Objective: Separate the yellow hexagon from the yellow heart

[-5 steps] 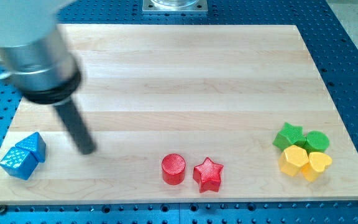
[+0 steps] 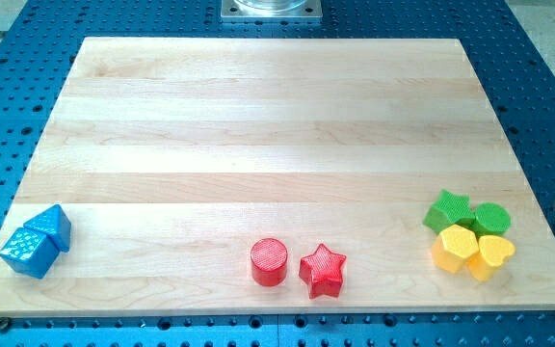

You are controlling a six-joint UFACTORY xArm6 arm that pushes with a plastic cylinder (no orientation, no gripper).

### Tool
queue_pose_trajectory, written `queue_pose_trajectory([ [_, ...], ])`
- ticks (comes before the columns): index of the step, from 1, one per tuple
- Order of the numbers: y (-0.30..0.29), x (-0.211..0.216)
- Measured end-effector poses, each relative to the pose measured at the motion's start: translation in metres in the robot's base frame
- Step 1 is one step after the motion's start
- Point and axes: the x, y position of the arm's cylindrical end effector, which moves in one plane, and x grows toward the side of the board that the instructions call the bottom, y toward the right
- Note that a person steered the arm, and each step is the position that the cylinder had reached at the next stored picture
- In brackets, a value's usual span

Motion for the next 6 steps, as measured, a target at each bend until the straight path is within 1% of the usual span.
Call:
queue_pose_trajectory([
  [2, -0.031, 0.052],
  [3, -0.105, 0.067],
  [4, -0.166, 0.050],
  [5, -0.203, 0.030],
  [6, -0.238, -0.019],
])
